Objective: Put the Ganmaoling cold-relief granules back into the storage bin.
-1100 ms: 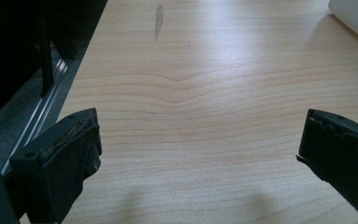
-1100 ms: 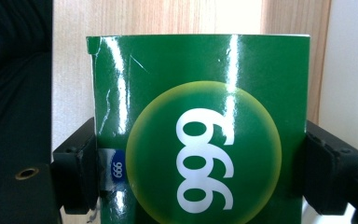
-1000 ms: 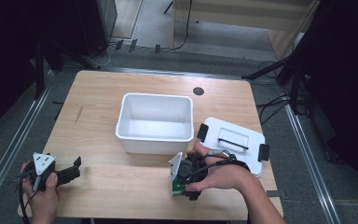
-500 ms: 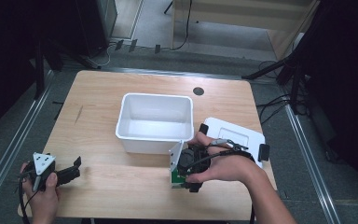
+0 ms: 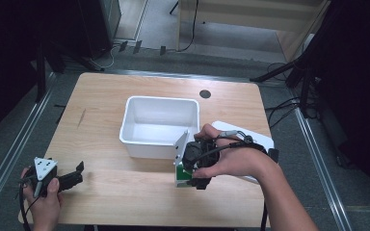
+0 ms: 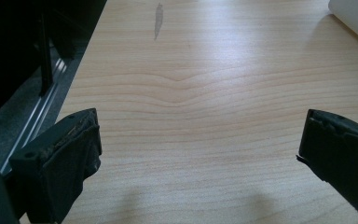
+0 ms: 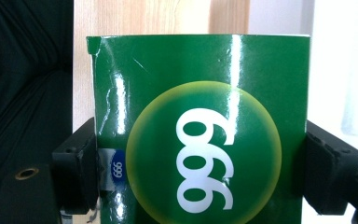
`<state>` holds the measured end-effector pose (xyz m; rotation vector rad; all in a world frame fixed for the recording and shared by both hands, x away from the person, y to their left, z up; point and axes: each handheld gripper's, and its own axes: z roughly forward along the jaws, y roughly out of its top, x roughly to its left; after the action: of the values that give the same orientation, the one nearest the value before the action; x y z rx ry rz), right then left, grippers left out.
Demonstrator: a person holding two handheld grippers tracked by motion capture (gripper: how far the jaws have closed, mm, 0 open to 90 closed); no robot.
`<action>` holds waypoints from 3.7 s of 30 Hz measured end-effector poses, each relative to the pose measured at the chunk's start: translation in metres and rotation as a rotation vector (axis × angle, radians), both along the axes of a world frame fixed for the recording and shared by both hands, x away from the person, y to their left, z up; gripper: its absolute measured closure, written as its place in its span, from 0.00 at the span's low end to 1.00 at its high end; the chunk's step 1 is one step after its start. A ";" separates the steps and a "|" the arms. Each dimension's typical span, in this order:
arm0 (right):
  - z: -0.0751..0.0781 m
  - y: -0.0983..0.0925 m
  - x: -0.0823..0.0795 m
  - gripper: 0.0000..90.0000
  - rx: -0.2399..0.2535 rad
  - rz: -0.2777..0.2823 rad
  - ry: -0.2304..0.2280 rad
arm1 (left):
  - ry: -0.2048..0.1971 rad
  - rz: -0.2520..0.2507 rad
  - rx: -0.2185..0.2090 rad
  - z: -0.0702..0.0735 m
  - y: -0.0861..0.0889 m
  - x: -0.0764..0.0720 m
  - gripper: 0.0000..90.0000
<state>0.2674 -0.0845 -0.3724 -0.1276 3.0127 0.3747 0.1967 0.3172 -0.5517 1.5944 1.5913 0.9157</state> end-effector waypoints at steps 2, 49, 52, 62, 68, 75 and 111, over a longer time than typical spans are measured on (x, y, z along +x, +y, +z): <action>0.005 0.002 0.001 0.17 0.003 0.007 0.002 | 0.001 -0.001 -0.001 0.000 0.000 0.000 0.00; 0.073 0.033 0.071 0.17 0.031 -0.042 -0.037 | 0.002 -0.009 -0.006 0.000 0.001 0.000 0.00; 0.071 0.035 0.079 0.17 0.028 -0.047 -0.045 | 0.003 -0.010 -0.006 0.000 0.001 0.000 0.00; 0.059 0.042 0.100 0.17 0.036 -0.039 -0.075 | 0.003 -0.010 -0.009 0.000 0.001 0.000 0.00; 0.048 0.044 0.112 0.17 0.023 -0.047 -0.089 | 0.004 -0.010 -0.010 0.000 0.001 -0.001 0.00; 0.033 0.050 0.121 0.17 0.016 -0.050 -0.076 | -0.001 -0.007 -0.015 0.000 0.001 0.000 0.00; -0.035 0.049 0.145 0.17 0.015 -0.067 -0.070 | -0.003 -0.008 -0.020 0.000 0.001 -0.001 0.00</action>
<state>0.4120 -0.0350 -0.4077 -0.0383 2.9357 0.3782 0.1962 0.3183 -0.5517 1.5837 1.5865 0.8950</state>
